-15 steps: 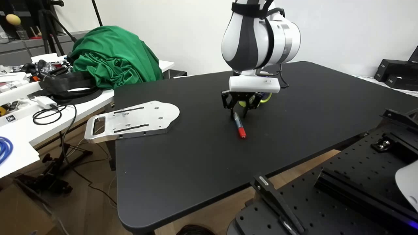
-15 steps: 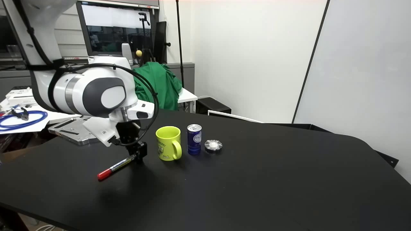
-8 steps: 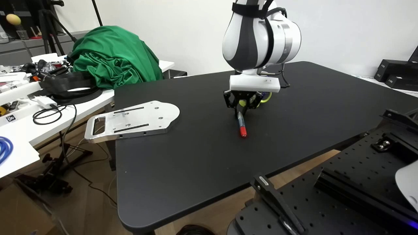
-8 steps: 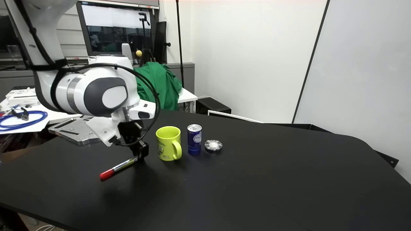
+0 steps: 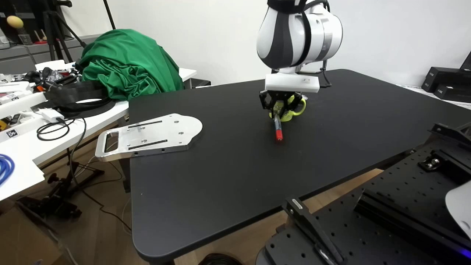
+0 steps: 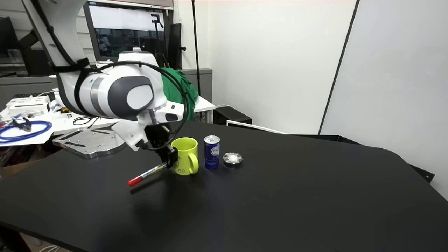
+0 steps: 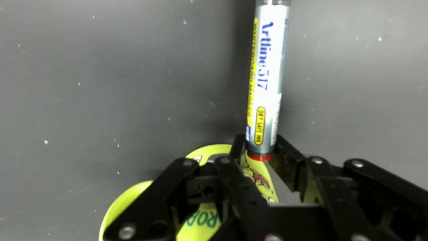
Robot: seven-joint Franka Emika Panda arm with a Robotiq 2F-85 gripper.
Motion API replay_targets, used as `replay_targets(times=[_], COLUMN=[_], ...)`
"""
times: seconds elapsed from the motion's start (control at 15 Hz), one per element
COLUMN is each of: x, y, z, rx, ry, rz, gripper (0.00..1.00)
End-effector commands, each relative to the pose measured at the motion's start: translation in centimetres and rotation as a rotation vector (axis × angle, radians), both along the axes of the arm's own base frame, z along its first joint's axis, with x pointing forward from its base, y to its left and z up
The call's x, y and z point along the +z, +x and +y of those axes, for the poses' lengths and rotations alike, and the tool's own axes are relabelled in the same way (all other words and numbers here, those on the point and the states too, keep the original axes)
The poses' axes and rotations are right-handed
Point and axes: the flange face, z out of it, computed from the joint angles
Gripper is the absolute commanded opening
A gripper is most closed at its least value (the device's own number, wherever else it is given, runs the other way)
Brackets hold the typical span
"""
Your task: Pick up the marker, put it in the mug, remove it from the mug, put it on the table, and then put it back in the mug
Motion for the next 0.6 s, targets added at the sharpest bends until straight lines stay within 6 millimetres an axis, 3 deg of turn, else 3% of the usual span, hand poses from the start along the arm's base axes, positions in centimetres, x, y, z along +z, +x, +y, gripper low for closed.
replay_targets(times=[0.0, 0.53], x=[4.1, 11.7], y=[2.1, 5.6], z=[0.0, 1.3], rx=[-0.036, -0.059], ry=[0.014, 0.103], rz=[-0.033, -0.055], gripper=[0.06, 0.06])
